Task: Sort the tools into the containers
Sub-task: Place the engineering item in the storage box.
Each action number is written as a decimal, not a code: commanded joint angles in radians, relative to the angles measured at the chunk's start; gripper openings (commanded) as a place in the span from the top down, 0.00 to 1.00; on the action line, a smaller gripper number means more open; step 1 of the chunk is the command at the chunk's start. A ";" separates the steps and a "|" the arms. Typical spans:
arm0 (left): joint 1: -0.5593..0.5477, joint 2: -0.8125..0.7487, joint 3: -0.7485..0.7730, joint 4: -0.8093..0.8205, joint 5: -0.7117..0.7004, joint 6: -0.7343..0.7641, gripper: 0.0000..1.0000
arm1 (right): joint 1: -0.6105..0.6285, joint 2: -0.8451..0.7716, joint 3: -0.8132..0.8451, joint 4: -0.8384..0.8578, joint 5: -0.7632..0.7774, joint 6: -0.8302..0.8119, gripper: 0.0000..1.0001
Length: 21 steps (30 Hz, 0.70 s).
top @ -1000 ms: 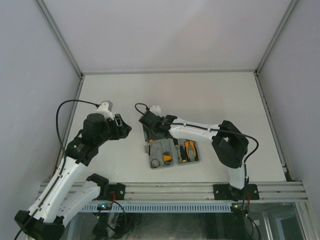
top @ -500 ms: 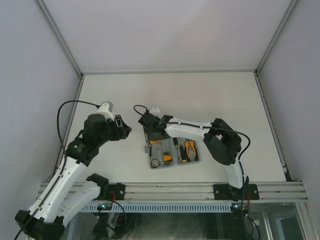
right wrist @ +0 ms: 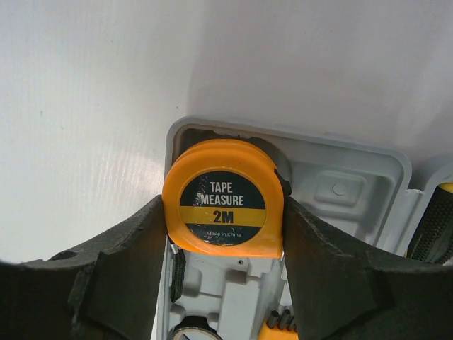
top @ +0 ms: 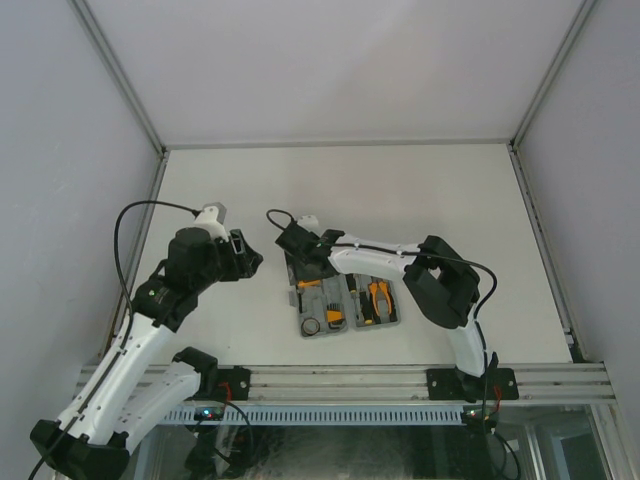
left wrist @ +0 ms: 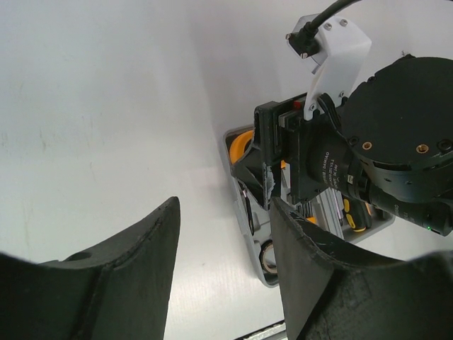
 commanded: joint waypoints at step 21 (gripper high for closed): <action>0.008 0.019 -0.051 0.078 0.078 -0.053 0.43 | -0.021 -0.027 0.004 0.017 -0.020 -0.003 0.43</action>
